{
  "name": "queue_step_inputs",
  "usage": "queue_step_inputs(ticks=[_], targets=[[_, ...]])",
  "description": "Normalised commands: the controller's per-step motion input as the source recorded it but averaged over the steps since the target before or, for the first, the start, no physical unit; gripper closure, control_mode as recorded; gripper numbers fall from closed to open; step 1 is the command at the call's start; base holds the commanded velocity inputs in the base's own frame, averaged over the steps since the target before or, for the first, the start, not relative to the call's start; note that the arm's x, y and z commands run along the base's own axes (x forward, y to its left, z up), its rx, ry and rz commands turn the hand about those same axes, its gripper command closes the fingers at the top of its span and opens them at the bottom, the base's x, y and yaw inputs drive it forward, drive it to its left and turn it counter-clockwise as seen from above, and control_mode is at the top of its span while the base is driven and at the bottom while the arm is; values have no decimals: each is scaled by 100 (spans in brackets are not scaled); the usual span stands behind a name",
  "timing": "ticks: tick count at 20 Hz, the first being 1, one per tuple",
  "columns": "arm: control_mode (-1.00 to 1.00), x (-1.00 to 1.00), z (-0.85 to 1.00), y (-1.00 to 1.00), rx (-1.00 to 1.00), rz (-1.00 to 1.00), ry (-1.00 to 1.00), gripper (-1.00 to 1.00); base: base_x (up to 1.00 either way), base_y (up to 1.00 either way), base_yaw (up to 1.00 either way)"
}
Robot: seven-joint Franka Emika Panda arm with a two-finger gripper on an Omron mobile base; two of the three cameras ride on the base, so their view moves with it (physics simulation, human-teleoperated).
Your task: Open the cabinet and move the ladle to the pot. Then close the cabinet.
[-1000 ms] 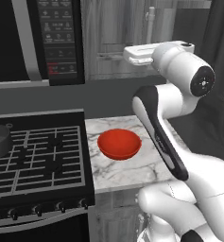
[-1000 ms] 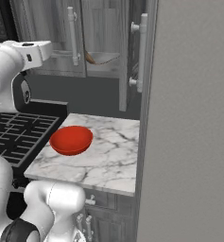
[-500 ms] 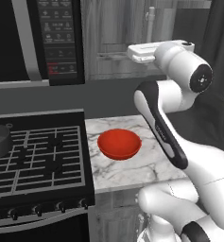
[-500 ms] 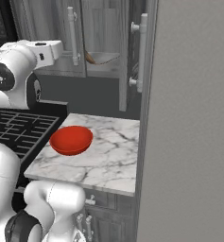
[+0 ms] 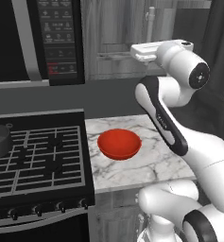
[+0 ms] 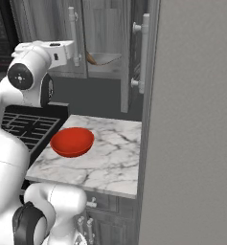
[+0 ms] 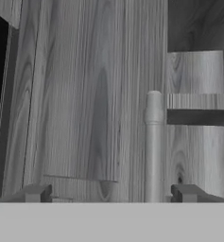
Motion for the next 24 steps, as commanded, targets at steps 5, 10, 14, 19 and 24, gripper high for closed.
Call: queue_step_inputs(ticks=[5, 10, 14, 19, 24], targets=[[-100, 37, -14, -3, 0, 0, 0, -100, 0, 0, 0], [-100, 32, -6, -17, 0, 0, 0, -100, 0, 0, 0], [-100, 32, -2, -21, 0, 0, 0, -100, 0, 0, 0], [-100, 34, -6, -18, 0, 0, 0, -100, 0, 0, 0], [-100, 25, -13, -13, 0, 0, -1, -100, 0, 0, 0]])
